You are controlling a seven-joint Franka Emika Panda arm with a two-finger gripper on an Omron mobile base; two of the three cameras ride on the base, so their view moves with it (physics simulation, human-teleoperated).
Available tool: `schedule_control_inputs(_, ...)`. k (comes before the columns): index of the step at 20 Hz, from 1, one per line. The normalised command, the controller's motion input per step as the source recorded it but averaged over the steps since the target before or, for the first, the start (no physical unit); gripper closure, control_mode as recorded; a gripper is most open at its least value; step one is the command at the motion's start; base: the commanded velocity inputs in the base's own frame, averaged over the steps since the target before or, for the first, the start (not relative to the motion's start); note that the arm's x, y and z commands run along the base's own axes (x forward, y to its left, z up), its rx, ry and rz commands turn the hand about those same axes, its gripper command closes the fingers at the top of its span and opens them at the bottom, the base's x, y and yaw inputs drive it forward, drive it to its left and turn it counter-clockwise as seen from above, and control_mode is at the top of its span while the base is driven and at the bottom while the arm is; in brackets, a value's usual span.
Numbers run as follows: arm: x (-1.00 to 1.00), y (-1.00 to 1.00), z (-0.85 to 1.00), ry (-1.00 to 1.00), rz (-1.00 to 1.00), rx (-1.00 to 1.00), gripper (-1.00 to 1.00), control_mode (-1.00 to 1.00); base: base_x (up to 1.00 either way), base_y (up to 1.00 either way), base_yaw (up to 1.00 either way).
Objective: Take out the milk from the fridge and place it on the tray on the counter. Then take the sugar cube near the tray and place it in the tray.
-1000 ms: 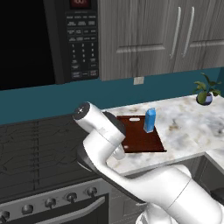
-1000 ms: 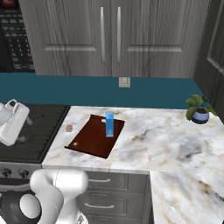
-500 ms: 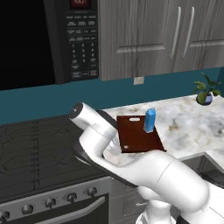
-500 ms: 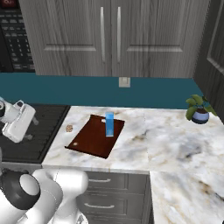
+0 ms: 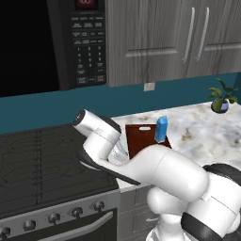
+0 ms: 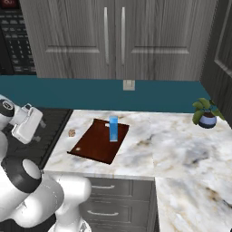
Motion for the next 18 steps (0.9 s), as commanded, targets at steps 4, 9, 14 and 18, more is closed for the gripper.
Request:
schedule_control_inputs(4, 0.43, -0.04, -0.14, 0.0, 0.02, -0.01, -1.0, -1.0, 0.0, 0.0, 0.0)
schedule_control_inputs(9, 0.47, -0.09, -0.18, 0.0, 0.03, 0.0, -1.0, -1.0, 0.0, 0.0, 0.0)
schedule_control_inputs(14, 0.42, -0.09, -0.26, 0.0, 0.02, 0.0, -1.0, -1.0, 0.0, 0.0, 0.0)
schedule_control_inputs(18, 0.35, -0.05, -0.29, 0.0, 0.01, -0.02, -1.0, -1.0, 0.0, 0.0, 0.0)
